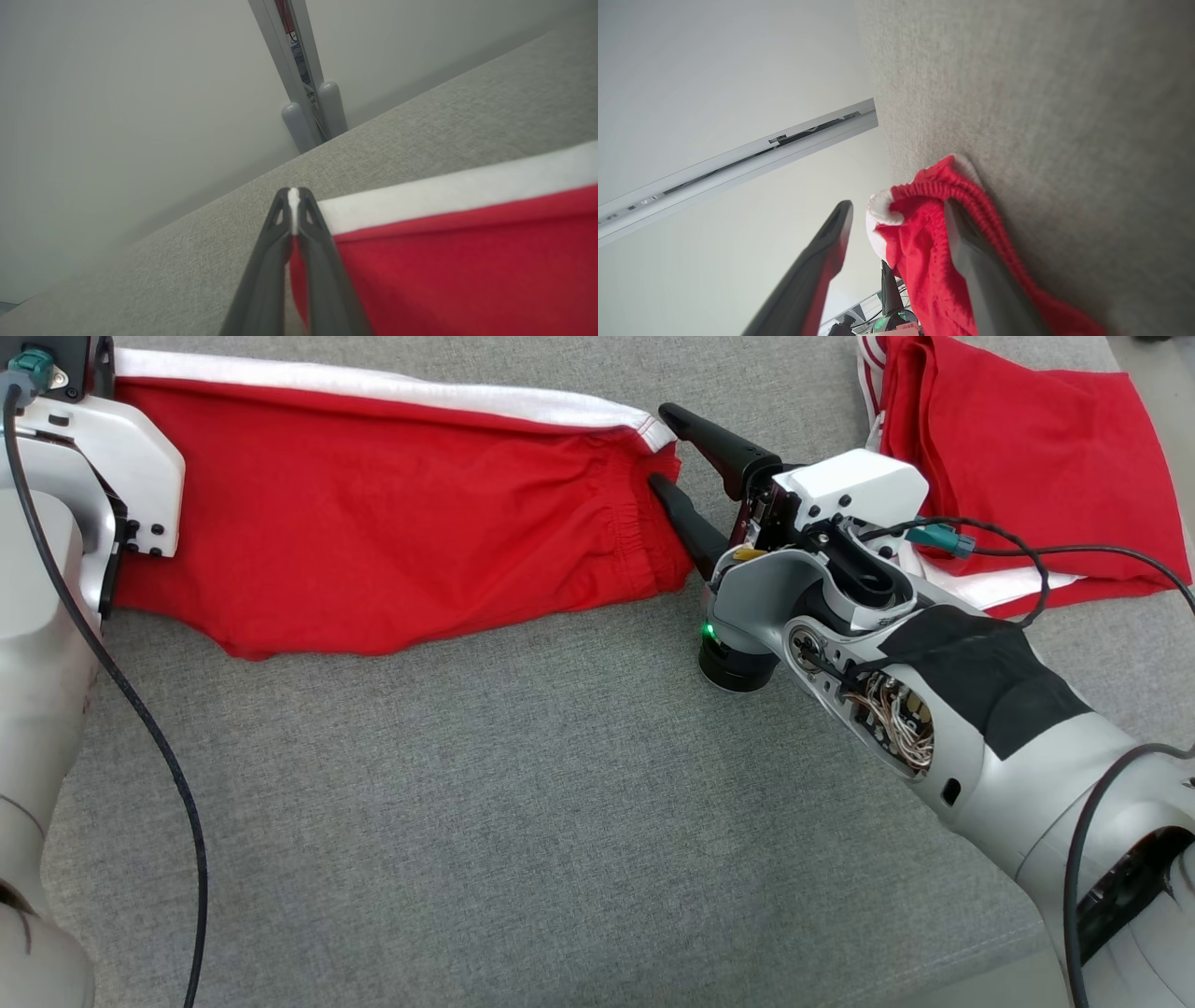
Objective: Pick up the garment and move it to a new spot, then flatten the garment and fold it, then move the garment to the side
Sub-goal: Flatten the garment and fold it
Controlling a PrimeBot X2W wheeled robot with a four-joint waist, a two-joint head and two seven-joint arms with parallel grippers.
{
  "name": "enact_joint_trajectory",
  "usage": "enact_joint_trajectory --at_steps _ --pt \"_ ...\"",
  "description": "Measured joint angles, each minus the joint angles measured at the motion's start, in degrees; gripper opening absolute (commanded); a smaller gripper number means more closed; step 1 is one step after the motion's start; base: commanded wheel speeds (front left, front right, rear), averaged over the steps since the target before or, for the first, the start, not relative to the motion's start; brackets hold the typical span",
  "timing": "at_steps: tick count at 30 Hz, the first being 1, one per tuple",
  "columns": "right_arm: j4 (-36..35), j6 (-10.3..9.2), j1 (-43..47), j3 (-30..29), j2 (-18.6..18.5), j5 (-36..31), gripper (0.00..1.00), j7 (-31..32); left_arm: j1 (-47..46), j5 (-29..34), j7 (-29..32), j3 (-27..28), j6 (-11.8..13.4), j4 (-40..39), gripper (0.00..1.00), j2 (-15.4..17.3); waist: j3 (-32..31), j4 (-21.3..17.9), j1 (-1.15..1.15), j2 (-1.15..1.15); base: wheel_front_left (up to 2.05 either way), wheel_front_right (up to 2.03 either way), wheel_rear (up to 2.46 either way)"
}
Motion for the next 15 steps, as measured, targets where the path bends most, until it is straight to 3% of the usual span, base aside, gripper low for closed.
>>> enact_joint_trajectory --at_steps 1,2,15 --pt "0.0 0.03 0.0 0.0 0.0 0.0 1.0 0.0 0.0 0.0 -0.1 0.0 0.0 0.0 0.87 0.0 0.0 0.0 0.0 0.0 0.0 0.0 0.0" --pt "0.1 0.03 -0.1 0.1 0.0 0.0 1.0 -0.1 0.0 -0.1 -0.4 0.0 0.1 0.0 1.0 0.0 0.0 0.0 0.0 0.0 0.0 0.0 0.0" --pt "4.2 0.01 -1.3 4.3 -0.2 0.0 1.0 -2.3 1.0 -0.8 -3.7 0.7 1.8 0.1 1.0 -0.4 -3.0 0.2 0.0 0.0 0.0 0.0 0.0"
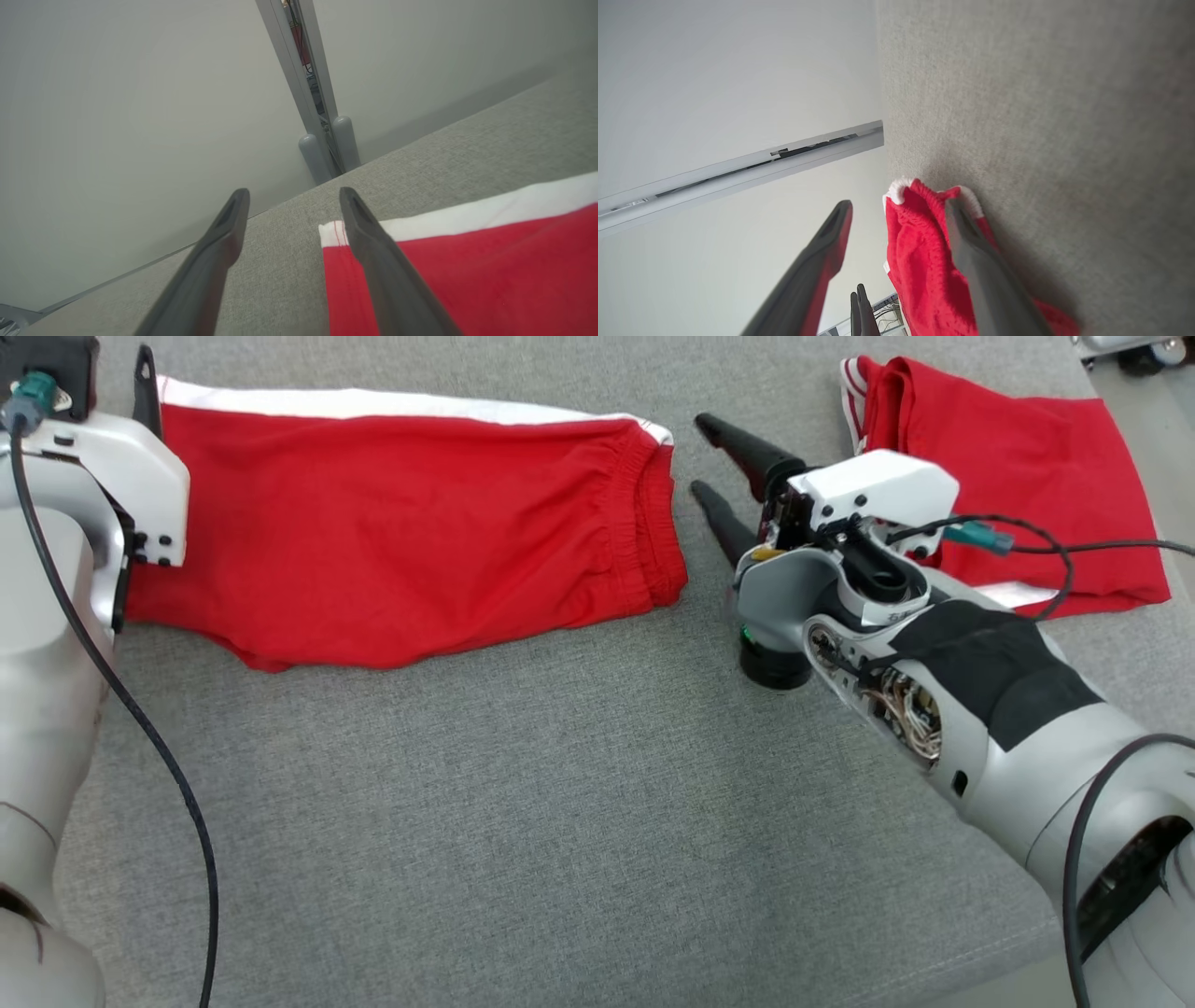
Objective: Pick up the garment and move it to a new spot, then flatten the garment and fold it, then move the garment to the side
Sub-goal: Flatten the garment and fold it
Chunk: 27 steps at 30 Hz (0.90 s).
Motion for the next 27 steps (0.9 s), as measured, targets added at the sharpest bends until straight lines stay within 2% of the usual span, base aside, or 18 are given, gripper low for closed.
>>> enact_joint_trajectory --at_steps 4,9,12,14,17,20,24,25,27 --pt "2.0 0.0 -1.5 1.6 -0.4 -0.6 1.0 -3.3 1.4 -0.3 -0.4 0.5 0.0 -0.5 1.0 -0.2 -1.9 0.2 0.0 0.0 0.0 0.0 0.0" --pt "-1.7 -0.01 -2.0 2.7 -4.4 -18.2 1.0 -12.6 3.0 -0.3 -0.5 2.4 1.1 -5.4 1.0 0.2 -5.0 1.1 0.0 0.0 0.0 0.0 0.0" --pt "-4.8 0.0 1.3 2.5 -7.1 -27.6 1.0 -14.4 5.2 0.6 -0.6 4.6 2.5 -11.2 1.0 0.9 -7.1 2.0 0.0 0.0 0.0 0.0 0.0" --pt "-3.3 -0.05 2.8 0.6 -9.2 -35.9 1.0 -14.5 7.4 1.6 -0.6 6.7 3.5 -15.7 1.0 1.7 -8.5 2.7 0.0 0.0 0.0 0.0 0.0" --pt "-1.3 -0.04 2.7 -7.3 -11.5 -49.8 1.0 -14.7 10.9 3.8 -0.6 10.1 4.7 -22.8 1.0 2.8 -10.3 4.1 0.0 0.0 0.0 0.0 0.0" --pt "-2.7 -0.03 6.1 -16.6 -12.6 -66.5 1.0 -14.7 16.0 6.5 -0.6 13.6 5.8 -30.1 1.0 3.1 -12.0 5.7 0.0 0.0 0.0 0.0 0.0" --pt "-11.5 -0.03 16.6 -32.1 -14.6 -89.1 1.0 -14.7 24.3 10.4 -0.6 17.9 6.1 -38.9 1.0 3.0 -14.5 7.9 0.0 0.0 0.0 0.0 0.0" --pt "-14.3 -0.03 20.2 -36.3 -14.5 -94.6 1.0 -14.7 26.5 12.0 -0.6 18.0 5.2 -40.5 1.0 2.8 -15.1 8.5 0.0 0.0 0.0 0.0 0.0" --pt "-19.8 -0.04 27.6 -44.2 -13.3 -103.9 1.0 -14.7 31.4 13.1 -0.6 19.8 5.3 -43.1 1.0 1.9 -16.3 9.7 0.0 0.0 0.0 0.0 0.0"
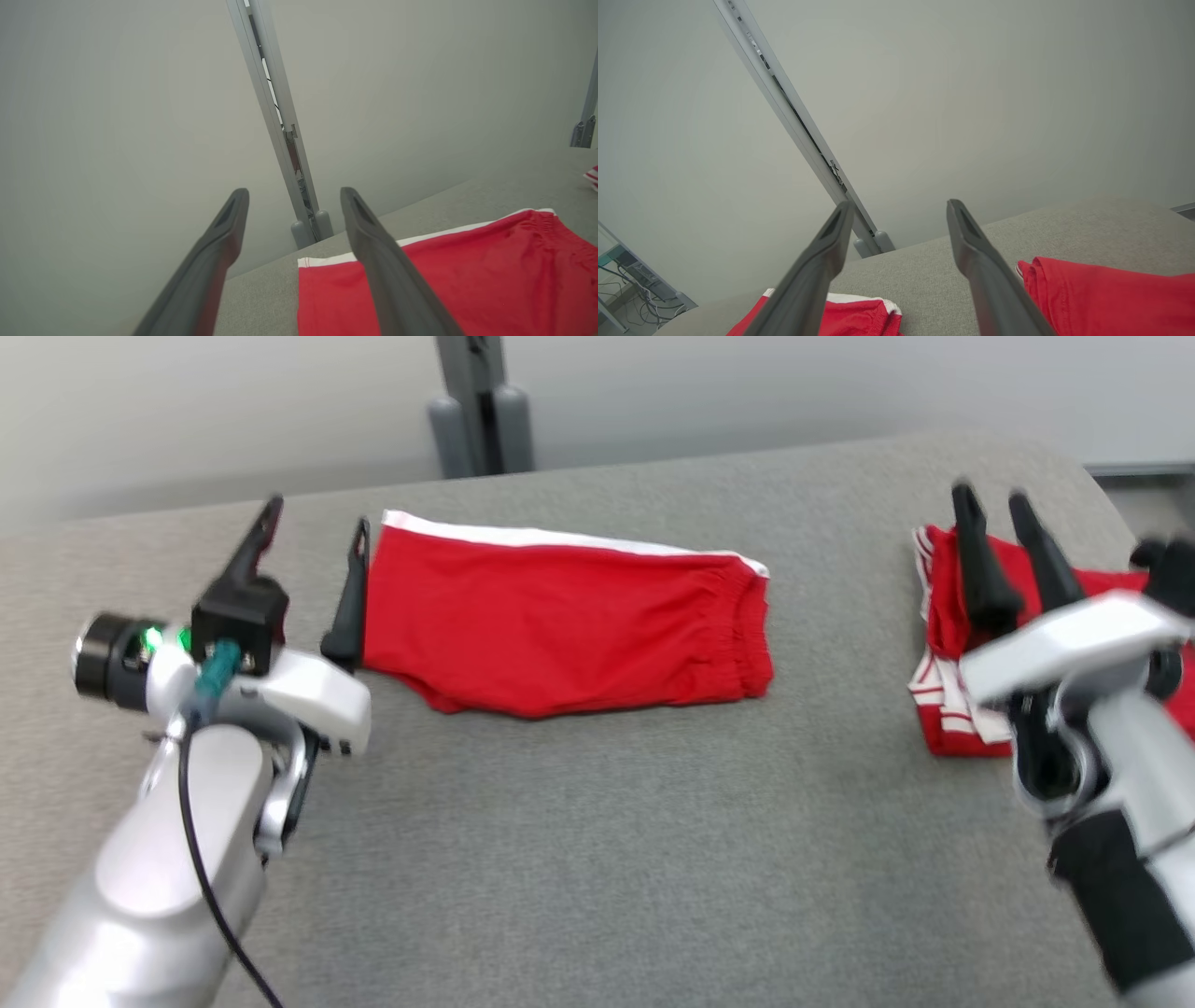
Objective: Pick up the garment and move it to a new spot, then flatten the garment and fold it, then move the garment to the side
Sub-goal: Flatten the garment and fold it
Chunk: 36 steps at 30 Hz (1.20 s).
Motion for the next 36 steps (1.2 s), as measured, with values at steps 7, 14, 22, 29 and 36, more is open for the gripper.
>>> enact_joint_trajectory --at_steps 7,14,22,29,36 --pt "-13.0 0.01 19.6 -15.9 8.5 -19.5 1.0 0.0 14.3 5.5 0.0 8.1 0.5 -9.3 1.0 -3.7 -3.7 4.2 0.0 0.0 0.0 0.0 0.0" --pt "-15.5 0.01 27.9 -21.4 12.1 -23.6 1.0 0.0 25.8 10.7 0.0 15.5 -1.9 -15.2 1.0 -9.3 -6.9 6.7 0.0 0.0 0.0 0.0 0.0" --pt "-14.8 0.01 30.8 -22.7 13.0 -24.5 1.0 0.0 33.6 15.5 0.0 23.3 -7.3 -18.6 1.0 -15.0 -8.8 7.5 0.0 0.0 0.0 0.0 0.0" --pt "-14.0 0.01 30.9 -22.5 13.2 -25.4 1.0 0.0 34.6 18.3 0.0 25.7 -10.1 -18.6 1.0 -16.8 -8.7 7.6 0.0 0.0 0.0 0.0 0.0" --pt "-8.7 0.01 28.0 -20.7 13.2 -22.5 1.0 0.1 34.3 19.5 0.0 25.6 -11.7 -17.3 1.0 -17.6 -6.9 8.8 0.0 0.0 0.0 0.0 0.0"
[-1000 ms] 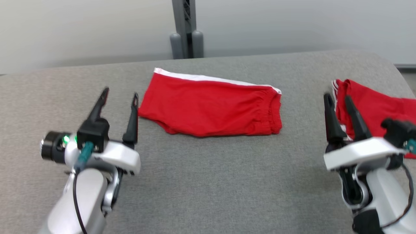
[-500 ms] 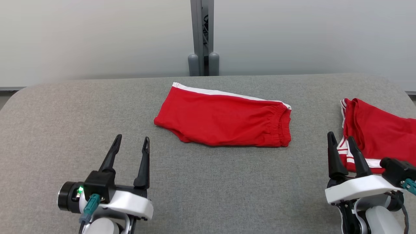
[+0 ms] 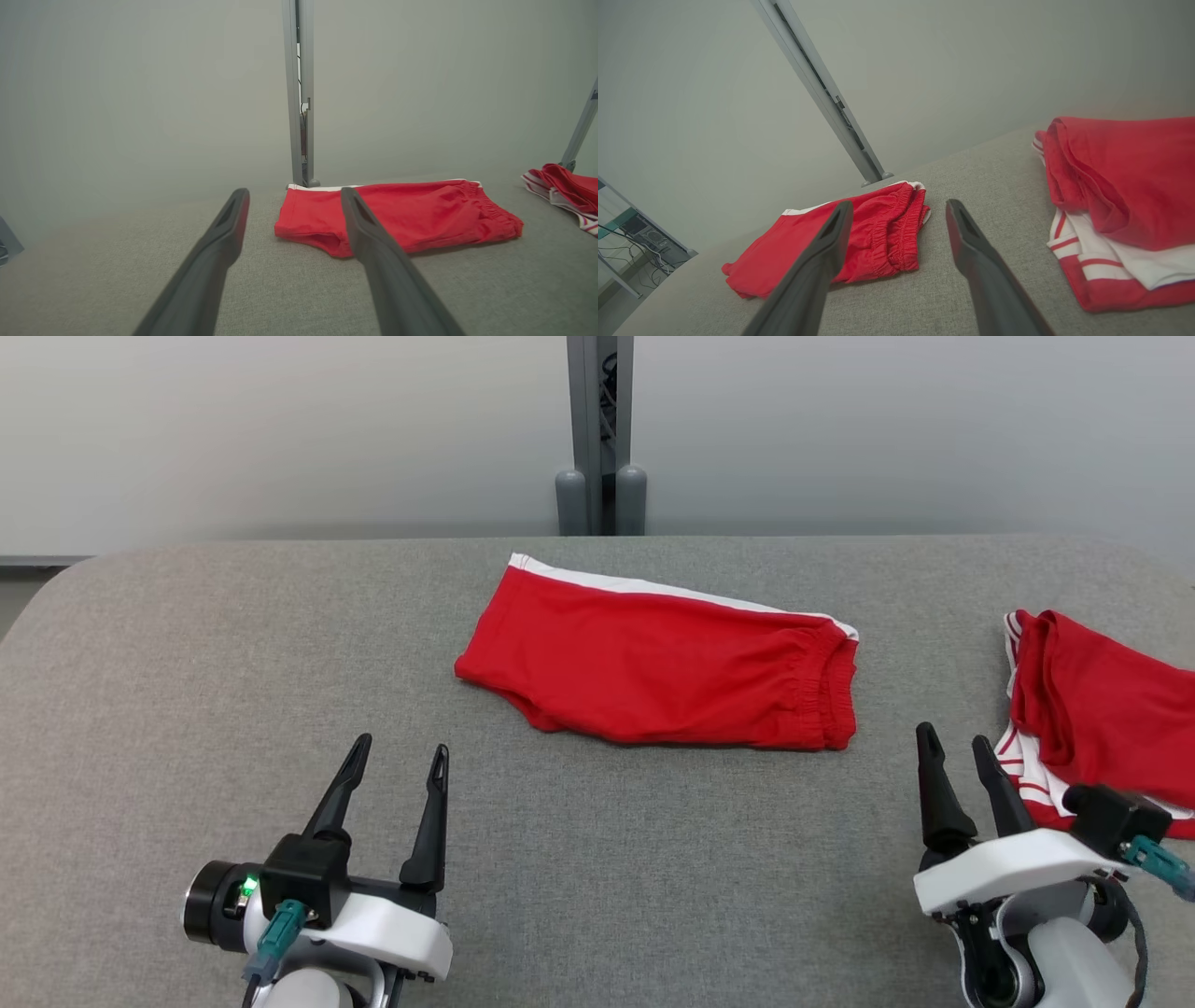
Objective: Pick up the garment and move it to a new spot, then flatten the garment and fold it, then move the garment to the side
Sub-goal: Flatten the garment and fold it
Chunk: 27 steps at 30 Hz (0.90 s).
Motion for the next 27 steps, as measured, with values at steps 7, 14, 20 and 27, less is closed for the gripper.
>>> enact_joint_trajectory --at_steps 7,14,20,27 --pt "10.2 -0.01 -7.9 -2.1 0.0 8.8 1.0 7.3 -1.3 0.4 0.0 -1.0 -0.5 1.0 1.0 -0.2 3.0 1.7 0.0 0.0 0.0 0.0 0.0" --pt "20.2 0.0 -16.2 -3.4 0.0 13.9 1.0 11.4 -2.7 -0.2 0.0 -3.2 -0.4 2.0 1.0 -0.2 6.4 4.5 0.0 0.0 0.0 0.0 0.0" --pt "26.0 -0.01 -21.5 -2.5 -0.2 21.7 1.0 12.8 -4.6 -0.5 0.0 -3.4 2.9 2.4 1.0 -0.2 8.8 6.6 0.0 0.0 0.0 0.0 0.0" --pt "28.4 -0.13 -24.4 -0.5 -1.1 30.5 1.0 13.7 -5.8 -0.5 0.0 -4.2 3.6 2.2 1.0 -0.2 10.7 8.1 0.0 0.0 0.0 0.0 0.0"
